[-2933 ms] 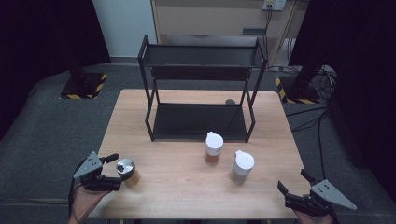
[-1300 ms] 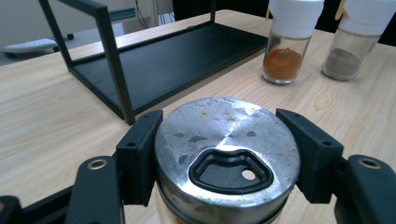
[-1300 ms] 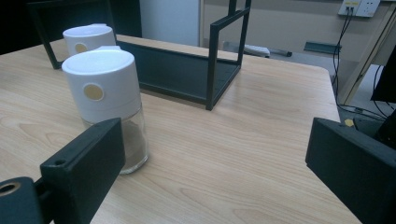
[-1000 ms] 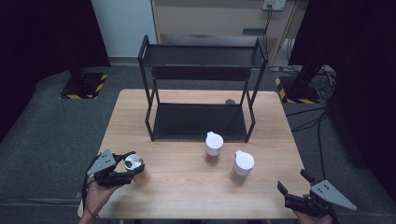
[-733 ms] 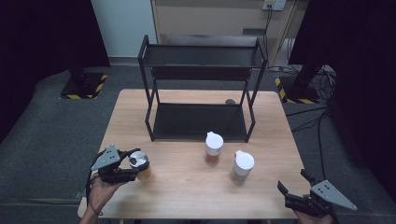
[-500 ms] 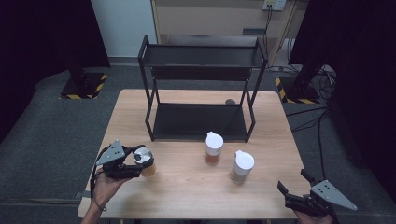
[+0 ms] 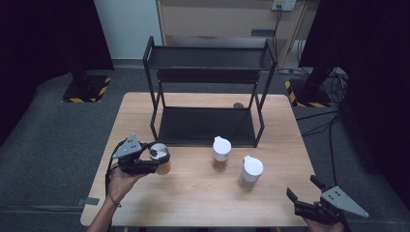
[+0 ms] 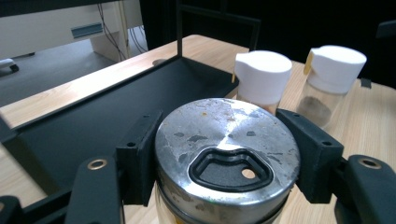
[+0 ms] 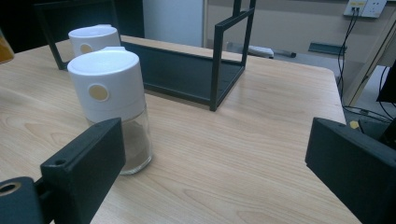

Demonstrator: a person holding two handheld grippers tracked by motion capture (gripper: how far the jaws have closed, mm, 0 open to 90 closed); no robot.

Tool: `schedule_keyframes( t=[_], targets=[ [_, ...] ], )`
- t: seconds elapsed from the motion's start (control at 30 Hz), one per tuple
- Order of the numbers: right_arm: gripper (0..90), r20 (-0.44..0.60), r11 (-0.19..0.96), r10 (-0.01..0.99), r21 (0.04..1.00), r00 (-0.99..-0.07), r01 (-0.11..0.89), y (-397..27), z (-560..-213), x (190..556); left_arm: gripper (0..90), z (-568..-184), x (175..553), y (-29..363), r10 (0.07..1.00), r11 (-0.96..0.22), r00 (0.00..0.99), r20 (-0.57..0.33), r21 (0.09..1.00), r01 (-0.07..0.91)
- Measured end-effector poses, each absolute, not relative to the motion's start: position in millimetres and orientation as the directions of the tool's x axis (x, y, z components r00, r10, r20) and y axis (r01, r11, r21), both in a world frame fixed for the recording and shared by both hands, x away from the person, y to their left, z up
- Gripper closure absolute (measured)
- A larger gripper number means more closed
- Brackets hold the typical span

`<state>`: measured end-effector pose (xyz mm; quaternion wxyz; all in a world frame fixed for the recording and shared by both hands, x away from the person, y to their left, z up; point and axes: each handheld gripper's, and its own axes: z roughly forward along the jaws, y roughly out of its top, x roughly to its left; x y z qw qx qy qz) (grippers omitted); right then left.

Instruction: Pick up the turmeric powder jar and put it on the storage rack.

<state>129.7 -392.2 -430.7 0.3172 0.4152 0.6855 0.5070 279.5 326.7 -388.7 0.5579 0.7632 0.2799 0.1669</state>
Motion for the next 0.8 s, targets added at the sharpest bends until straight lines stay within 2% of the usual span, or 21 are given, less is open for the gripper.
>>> schedule_keyframes(
  t=[0.47, 0.8],
  targets=[
    [5.3, -0.010, 0.138, 0.890, 0.959, -0.456, 0.248, -393, -431, 130, 34.3, -372, 307, 298, 0.646, -0.187, 0.760, -0.067, 0.952, 0.243],
    [5.3, -0.008, 0.136, 0.890, 0.959, -0.456, 0.247, -394, -431, 130, 34.3, -359, 326, 281, 0.681, -0.190, 0.731, -0.037, 0.955, 0.226]
  ],
)
